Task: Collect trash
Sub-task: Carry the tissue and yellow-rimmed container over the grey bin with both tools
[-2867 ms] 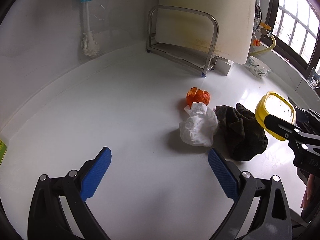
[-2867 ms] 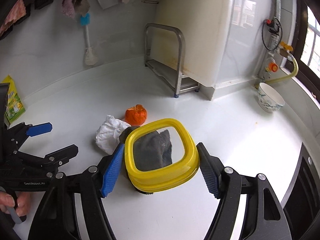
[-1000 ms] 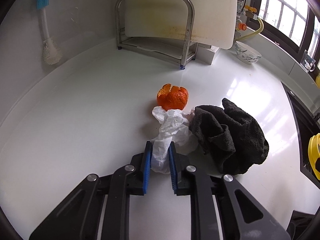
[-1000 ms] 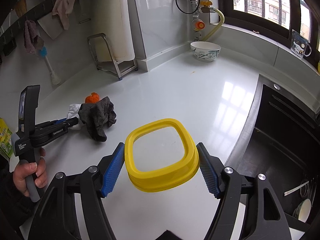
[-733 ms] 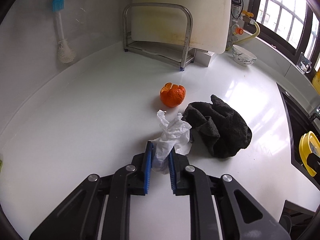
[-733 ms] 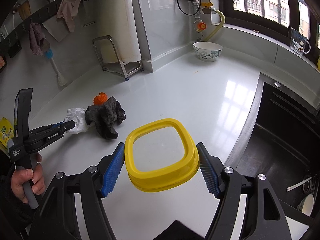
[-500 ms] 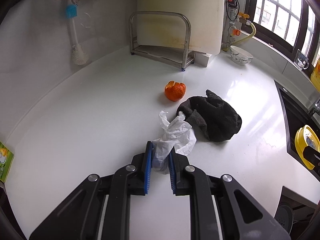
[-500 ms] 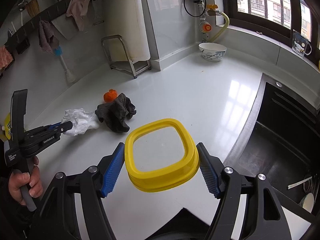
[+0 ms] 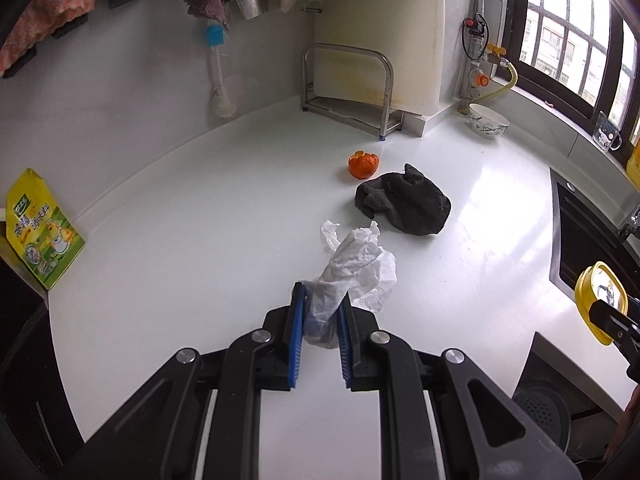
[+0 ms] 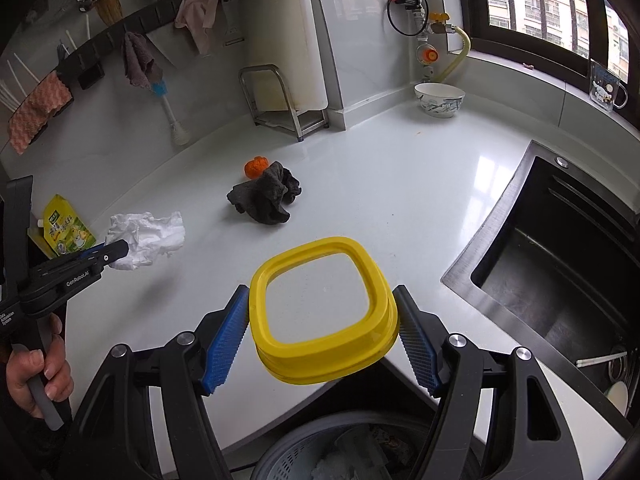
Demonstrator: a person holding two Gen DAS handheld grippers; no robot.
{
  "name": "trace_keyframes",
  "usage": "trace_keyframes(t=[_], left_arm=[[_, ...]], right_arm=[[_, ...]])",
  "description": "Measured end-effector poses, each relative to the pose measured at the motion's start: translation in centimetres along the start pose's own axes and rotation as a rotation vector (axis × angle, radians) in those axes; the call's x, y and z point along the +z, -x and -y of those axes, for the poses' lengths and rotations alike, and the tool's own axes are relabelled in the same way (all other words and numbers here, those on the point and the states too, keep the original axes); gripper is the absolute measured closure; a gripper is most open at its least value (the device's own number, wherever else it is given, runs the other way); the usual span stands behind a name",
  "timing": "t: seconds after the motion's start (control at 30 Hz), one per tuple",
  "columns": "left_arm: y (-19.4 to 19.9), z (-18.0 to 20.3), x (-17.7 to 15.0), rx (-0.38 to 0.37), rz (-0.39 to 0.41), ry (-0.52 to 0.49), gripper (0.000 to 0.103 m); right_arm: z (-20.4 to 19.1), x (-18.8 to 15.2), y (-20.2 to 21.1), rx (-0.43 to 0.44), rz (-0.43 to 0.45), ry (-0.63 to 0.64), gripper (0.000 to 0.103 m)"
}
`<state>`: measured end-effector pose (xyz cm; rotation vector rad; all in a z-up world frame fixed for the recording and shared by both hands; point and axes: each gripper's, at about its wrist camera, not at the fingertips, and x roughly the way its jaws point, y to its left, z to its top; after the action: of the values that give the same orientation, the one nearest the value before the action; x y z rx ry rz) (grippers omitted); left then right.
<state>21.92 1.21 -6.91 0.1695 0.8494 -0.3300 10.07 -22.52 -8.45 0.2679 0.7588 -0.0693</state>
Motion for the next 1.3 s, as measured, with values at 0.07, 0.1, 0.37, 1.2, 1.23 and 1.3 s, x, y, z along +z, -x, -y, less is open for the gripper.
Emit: trace_keyframes(t=[0.07,0.1,0.37,1.2,1.23,1.3], left_arm=[[1.6,0.7,-0.8,0.018,0.006,-0.003,0.087],[2.4,1.1,-1.2,0.025,0.008,0.000,0.087],[7.0,5.4,-5.2,0.048,-0.004,0.014,0.087],[10.3,19.5,-16.7,0.007,-0.161,-0.033,0.087],[10.0,19.8,-17.1,0.005,-0.176,-0.034,0.087],[9.5,20.1,-18.0,0.005,-0.203,-0.033,0.087]], right_arm=[[0.3,-1.0,1.0,0.017,-0.004,0.007,0.034],[0.5,-1.4,1.5,0.023,-0.010,0.012,0.034],[2.9,-5.1,5.5,0.065,-0.037,0.055,0.034],[10.2,-15.8,9.3,0.157,-0.184,0.079,0.034],[10.4,-16.2,9.1,0.161,-0.193,0.077,0.034],[10.6,-16.9,8.7,0.168,-0.210,0.073,0.034]])
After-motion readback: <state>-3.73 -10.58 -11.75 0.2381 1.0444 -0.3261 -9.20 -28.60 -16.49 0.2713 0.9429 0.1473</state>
